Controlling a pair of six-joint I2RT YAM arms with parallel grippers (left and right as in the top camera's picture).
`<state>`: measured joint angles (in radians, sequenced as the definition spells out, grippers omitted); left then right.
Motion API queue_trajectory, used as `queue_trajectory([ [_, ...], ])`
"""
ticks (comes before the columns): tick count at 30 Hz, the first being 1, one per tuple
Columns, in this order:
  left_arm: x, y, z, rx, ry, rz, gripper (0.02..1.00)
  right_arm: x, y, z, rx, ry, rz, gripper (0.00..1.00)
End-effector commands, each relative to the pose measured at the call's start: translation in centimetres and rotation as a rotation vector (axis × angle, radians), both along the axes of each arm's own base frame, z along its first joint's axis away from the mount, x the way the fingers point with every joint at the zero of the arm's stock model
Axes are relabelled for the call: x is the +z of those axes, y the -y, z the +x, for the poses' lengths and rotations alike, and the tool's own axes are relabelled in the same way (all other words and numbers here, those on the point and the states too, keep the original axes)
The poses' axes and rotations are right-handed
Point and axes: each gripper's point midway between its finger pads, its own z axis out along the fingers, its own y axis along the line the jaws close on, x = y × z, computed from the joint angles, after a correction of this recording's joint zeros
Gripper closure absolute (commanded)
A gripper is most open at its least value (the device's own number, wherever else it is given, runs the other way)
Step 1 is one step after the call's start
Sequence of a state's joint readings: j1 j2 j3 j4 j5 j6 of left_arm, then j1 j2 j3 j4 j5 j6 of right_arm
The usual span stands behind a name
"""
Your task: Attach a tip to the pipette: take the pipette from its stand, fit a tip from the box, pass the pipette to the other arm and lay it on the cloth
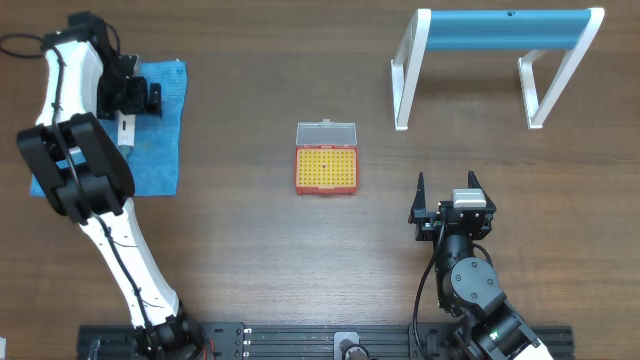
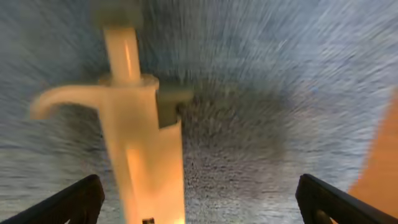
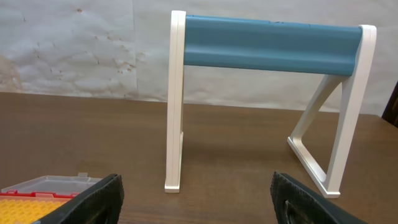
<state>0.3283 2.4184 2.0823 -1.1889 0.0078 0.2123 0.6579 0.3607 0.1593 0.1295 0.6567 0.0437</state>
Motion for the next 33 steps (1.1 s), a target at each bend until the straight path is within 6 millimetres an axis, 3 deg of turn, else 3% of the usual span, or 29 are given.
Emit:
queue_trajectory([
  [1, 8.9, 1.3, 4.6, -0.055, 0.215, 0.054, 0.02, -0.7, 0.1, -0.2, -0.004, -0.015, -0.008, 0.22],
  [3, 15.2, 2.6, 5.2, -0.083, 0.334, 0.087, 0.02, -0.7, 0.1, -0.2, -0.004, -0.015, -0.008, 0.22],
  [5, 20.5, 4.0, 4.5, -0.105, 0.433, 0.111, 0.02, -0.7, 0.1, -0.2, -0.004, -0.015, -0.009, 0.22],
  [8, 29.7, 7.8, 1.8, -0.157, 0.624, 0.097, 0.02, -0.7, 0.1, -0.2, -0.004, -0.015, -0.008, 0.22],
  [10, 37.3, 12.6, -1.8, -0.218, 0.81, 0.032, 0.02, -0.7, 0.1, -0.2, -0.004, -0.015, -0.008, 0.218],
  [13, 43.3, 16.3, -6.4, -0.3, 0.961, 0.028, 0.02, -0.7, 0.1, -0.2, -0.004, -0.015, -0.008, 0.218],
  [16, 46.7, 18.2, -9.9, -0.346, 1.059, 0.021, 0.02, -0.7, 0.1, -0.2, -0.004, -0.015, -0.008, 0.22],
  [19, 47.3, 18.0, -10.8, -0.34, 1.072, 0.034, 0.02, -0.7, 0.1, -0.2, -0.004, -0.015, -0.008, 0.22],
  [21, 48.7, 17.6, -12.3, -0.343, 1.12, 0.064, 0.02, -0.7, 0.1, -0.2, -0.004, -0.015, -0.008, 0.22],
  [24, 52.4, 17.7, -14.5, -0.342, 1.325, 0.099, 0.02, -0.7, 0.1, -0.2, -0.004, -0.015, -0.008, 0.22],
  [26, 53.2, 17.6, -16.0, -0.336, 1.534, 0.137, 0.02, -0.7, 0.1, -0.2, -0.004, -0.015, -0.008, 0.22],
  [27, 52.3, 17.6, -17.1, -0.333, 1.629, 0.156, 0.02, -0.7, 0.1, -0.2, -0.004, -0.015, -0.008, 0.22],
  [29, 48.5, 16.9, -19.3, -0.262, 1.766, 0.142, 0.023, -0.7, 0.1, -0.2, -0.004, -0.015, -0.008, 0.22],
  [33, 37.9, 16.2, -22.5, -0.217, 1.888, 0.163, 0.02, -0.7, 0.1, -0.2, -0.004, -0.015, -0.008, 0.22],
])
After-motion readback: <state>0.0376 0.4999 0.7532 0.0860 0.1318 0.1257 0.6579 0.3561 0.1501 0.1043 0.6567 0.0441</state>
